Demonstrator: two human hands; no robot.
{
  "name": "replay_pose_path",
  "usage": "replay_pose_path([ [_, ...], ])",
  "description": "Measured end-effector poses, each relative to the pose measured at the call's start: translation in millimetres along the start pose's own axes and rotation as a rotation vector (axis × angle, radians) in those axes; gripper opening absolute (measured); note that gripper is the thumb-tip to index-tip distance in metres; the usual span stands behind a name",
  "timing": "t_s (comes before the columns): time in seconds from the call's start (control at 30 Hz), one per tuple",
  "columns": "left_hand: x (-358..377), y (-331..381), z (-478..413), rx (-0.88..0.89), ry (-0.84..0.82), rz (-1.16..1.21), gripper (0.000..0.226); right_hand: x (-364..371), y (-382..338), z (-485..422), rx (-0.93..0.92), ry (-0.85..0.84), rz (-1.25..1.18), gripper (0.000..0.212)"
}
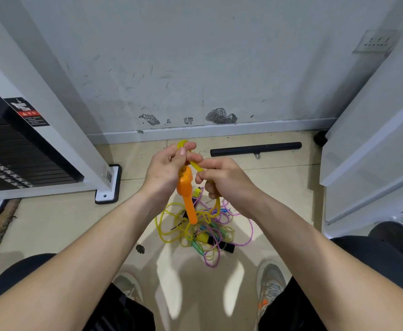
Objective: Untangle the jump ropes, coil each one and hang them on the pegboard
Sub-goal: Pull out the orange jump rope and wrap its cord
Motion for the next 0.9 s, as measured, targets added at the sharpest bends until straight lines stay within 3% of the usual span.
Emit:
replay_pose_path([
  [0.13, 2, 0, 5, 0.004, -0.024, 0.118, 0.021, 4, -2, 1, -0.017, -0.082, -0.074, 0.025],
  [0.27, 2, -5, 7, -0.003, 0.137, 0.154, 0.032, 24, -2, 3, -0.06, -0.129, -0.098, 0.035],
  [0.37, -3, -6, 4, 0.008, 0.291, 0.208, 0.023, 41, 7, 4, -0.057, -0.025, -0.126, 0.049],
  [0.43, -6, -6, 3, -0.006, 0.353, 0.264, 0.02, 47, 13, 4, -0.026, 0.086, -0.1, 0.041],
  [0.53, -6, -5, -1, -0.047, 0.393, 0.423, 0.022, 52, 12, 7, -0.087, 0.182, 0.087, 0.03],
  [0.63, -13, 1, -7, -0.093, 0.452, 0.584, 0.026, 57, 8, 11, -0.22, 0.277, 0.363, 0.039],
  [0.73, -26, 3, -14, -0.155, 0.46, 0.707, 0.014, 72, 13, 15, -0.289, 0.191, 0.666, 0.053],
  [0.8, -31, 0, -17, -0.178, 0.455, 0.743, 0.016, 77, 21, 14, -0.258, 0.104, 0.765, 0.059],
  [0.9, -31, 1, -19, -0.21, 0.379, 0.726, 0.021, 81, 25, 12, -0.287, 0.11, 1.022, 0.065],
])
Point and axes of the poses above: each hand's wrist, its own z-axis away from the middle knuckle, its own x-axis out of the palm, y = z × x, the point moved 4 cm from there along -z, towards the middle knuckle, and after that the axes turned 12 degrees about -y, right-handed, at the moved point
